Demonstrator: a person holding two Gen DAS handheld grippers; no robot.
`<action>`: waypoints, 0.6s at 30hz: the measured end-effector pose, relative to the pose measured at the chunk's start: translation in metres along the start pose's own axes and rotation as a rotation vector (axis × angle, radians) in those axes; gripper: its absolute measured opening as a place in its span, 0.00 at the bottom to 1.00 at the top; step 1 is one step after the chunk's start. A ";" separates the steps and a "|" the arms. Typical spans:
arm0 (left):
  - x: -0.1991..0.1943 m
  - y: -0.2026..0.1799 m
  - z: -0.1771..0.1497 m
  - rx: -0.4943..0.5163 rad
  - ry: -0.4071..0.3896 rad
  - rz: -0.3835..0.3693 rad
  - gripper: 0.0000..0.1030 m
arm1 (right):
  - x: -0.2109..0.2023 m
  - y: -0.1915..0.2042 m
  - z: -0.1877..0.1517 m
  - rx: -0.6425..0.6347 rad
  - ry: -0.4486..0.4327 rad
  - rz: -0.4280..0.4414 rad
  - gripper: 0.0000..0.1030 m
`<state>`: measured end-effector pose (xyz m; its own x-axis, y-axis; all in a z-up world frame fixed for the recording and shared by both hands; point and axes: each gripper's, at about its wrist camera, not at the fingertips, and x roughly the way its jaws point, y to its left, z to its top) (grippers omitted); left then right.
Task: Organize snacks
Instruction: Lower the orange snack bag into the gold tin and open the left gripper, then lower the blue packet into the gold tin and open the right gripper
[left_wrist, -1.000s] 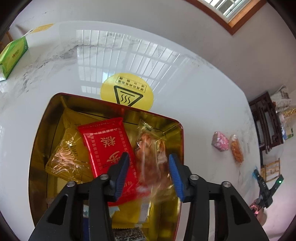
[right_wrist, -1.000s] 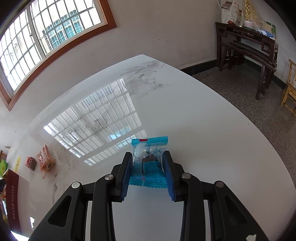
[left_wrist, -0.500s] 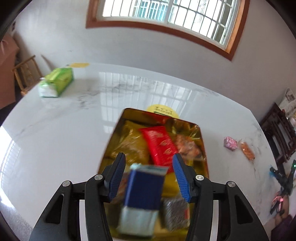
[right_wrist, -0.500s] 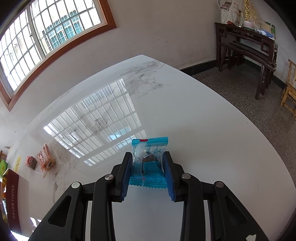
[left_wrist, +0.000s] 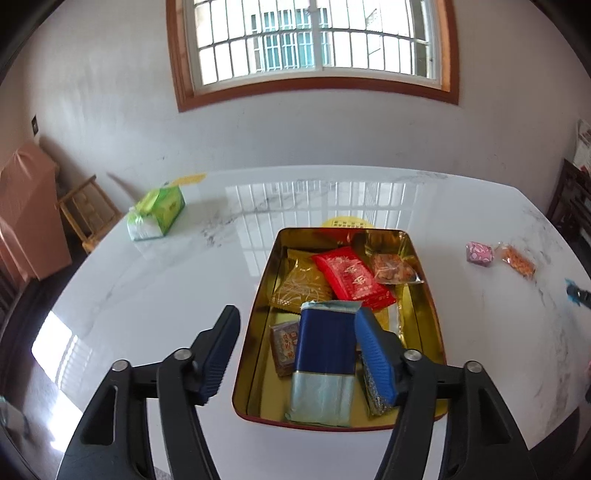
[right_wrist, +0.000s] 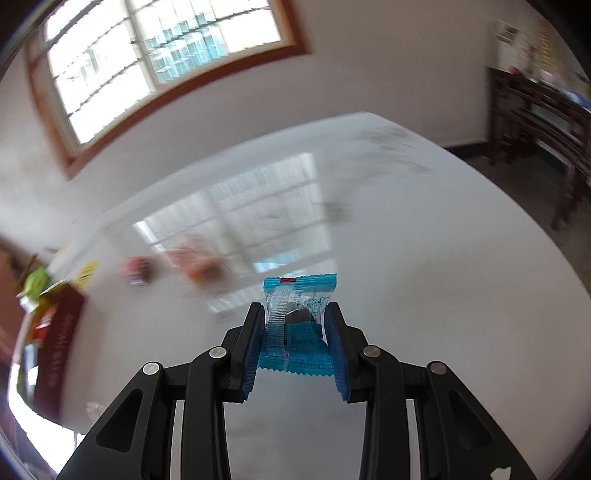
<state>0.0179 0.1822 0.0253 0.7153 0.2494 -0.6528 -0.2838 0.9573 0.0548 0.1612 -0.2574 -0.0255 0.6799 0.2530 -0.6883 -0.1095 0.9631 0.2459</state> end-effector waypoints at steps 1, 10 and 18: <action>-0.002 -0.002 0.000 0.007 -0.007 0.001 0.66 | -0.003 0.021 0.003 -0.034 -0.004 0.038 0.30; -0.004 0.000 -0.009 0.032 -0.005 0.006 0.68 | -0.015 0.185 0.009 -0.276 0.033 0.329 0.30; 0.000 0.014 -0.020 0.041 0.015 0.028 0.71 | 0.002 0.307 -0.009 -0.458 0.129 0.465 0.30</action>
<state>0.0012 0.1931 0.0106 0.6973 0.2745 -0.6621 -0.2774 0.9551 0.1039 0.1229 0.0392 0.0423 0.3986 0.6330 -0.6636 -0.6869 0.6855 0.2414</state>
